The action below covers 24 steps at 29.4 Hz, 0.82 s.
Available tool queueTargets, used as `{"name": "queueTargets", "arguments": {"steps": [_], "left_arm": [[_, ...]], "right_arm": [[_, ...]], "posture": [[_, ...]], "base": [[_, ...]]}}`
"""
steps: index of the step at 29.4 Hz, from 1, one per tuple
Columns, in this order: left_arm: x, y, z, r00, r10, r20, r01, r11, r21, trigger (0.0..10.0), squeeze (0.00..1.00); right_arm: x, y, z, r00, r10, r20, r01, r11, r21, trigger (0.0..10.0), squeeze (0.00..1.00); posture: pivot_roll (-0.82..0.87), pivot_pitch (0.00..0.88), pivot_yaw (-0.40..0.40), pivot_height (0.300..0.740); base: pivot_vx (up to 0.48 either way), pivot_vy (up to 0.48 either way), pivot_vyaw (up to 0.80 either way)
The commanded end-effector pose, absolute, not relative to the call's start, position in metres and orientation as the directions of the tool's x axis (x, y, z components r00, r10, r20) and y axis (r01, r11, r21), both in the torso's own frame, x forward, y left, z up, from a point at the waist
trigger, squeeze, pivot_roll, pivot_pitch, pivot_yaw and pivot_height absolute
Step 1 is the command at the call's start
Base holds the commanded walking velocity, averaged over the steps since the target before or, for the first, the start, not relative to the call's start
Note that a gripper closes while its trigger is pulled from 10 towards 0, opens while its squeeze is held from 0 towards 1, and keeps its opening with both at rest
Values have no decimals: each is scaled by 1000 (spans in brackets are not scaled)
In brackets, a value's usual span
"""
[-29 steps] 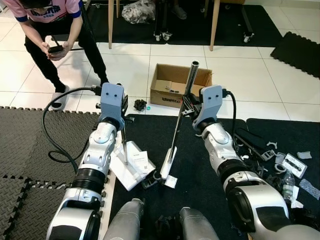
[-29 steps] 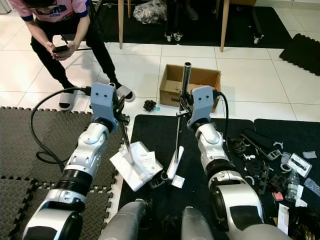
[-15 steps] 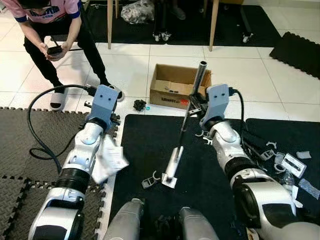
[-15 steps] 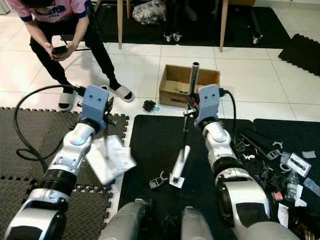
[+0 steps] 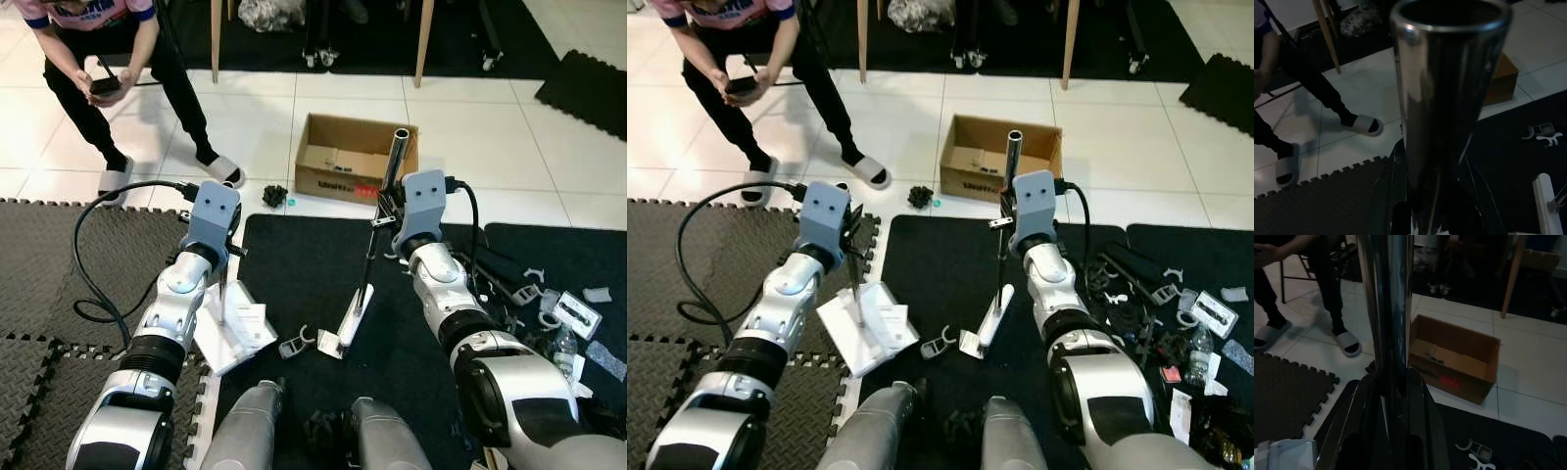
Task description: Sweep floor
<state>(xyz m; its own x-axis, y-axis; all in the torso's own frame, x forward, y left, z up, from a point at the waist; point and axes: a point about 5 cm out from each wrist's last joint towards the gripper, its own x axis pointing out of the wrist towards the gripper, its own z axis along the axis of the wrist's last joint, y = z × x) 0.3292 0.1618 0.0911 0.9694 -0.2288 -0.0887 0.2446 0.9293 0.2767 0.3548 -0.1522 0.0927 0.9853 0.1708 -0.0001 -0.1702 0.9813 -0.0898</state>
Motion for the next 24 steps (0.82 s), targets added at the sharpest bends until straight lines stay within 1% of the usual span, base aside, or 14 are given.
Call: {"name": "queueTargets", "arguments": {"steps": [1,5,10,11,19,20,21,24], "left_arm": [[335,167,110,972,-235,-9,224,914,339,10000,0],[333,173,116,972,-237,12,219,916,337,10000,0],[332,173,122,966,-256,37,230,916,328,10000,0],[331,173,124,963,-267,44,239,914,329,10000,0],[329,172,125,954,-297,38,271,911,313,10000,0],[327,173,124,953,-302,34,276,906,321,10000,0],[323,177,120,952,-306,23,276,887,371,10000,0],[322,178,120,953,-303,24,271,882,385,10000,0]], "right_arm": [[358,-152,99,986,164,26,-160,981,-113,10000,0],[359,-150,102,985,165,44,-159,979,-125,10000,0],[360,-151,105,986,158,57,-150,981,-123,10000,0],[361,-154,108,987,141,75,-130,983,-128,10000,0],[362,-158,110,990,115,82,-105,987,-126,10000,0],[362,-159,110,991,109,82,-99,988,-122,10000,0],[361,-161,110,992,92,88,-80,989,-127,10000,0],[361,-163,110,992,82,97,-67,987,-146,10000,0]], "posture": [[67,198,21,740],[76,217,24,740],[81,222,26,740],[83,228,28,740],[90,243,29,740],[92,249,29,740],[95,256,28,740],[96,261,27,740]], "base": [[0,0,0],[0,0,0],[0,0,0],[0,0,0],[0,0,0],[0,0,0],[0,0,0],[0,0,0]]}}
